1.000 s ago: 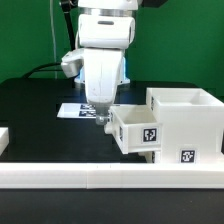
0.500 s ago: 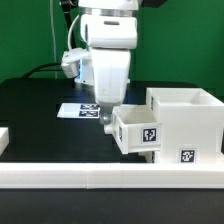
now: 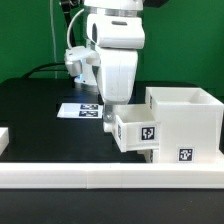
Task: Assemble drawer
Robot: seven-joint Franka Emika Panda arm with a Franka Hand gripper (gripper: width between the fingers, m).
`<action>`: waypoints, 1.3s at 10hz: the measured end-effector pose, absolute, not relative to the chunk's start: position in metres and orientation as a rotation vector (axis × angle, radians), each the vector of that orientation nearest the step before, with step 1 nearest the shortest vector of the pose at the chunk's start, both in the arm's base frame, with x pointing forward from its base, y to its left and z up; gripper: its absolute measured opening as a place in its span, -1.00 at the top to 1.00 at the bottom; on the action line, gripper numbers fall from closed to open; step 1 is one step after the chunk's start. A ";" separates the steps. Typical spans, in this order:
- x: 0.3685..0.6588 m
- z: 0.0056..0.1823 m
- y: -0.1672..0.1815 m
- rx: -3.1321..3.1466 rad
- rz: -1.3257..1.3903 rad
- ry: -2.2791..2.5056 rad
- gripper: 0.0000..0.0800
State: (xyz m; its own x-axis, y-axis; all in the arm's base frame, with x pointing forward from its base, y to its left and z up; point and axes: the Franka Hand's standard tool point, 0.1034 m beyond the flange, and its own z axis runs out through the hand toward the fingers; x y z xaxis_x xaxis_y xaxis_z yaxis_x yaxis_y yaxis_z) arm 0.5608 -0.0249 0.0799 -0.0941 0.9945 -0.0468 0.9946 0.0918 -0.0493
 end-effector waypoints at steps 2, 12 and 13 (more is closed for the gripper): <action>0.561 0.080 -0.022 2.094 -0.104 2.338 -0.62; 0.567 0.083 0.020 2.180 -0.090 2.252 -0.62; 0.571 0.084 0.027 2.170 -0.095 2.271 -0.62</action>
Offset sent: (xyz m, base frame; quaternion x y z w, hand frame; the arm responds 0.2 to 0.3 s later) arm 0.0047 0.0595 0.0078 -0.0162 -0.0048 0.0467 0.9988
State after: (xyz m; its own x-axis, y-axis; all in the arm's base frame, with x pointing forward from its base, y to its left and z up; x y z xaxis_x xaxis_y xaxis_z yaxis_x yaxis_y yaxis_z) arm 0.5705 0.0268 0.0839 -0.0466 0.9981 -0.0414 0.9980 0.0447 -0.0444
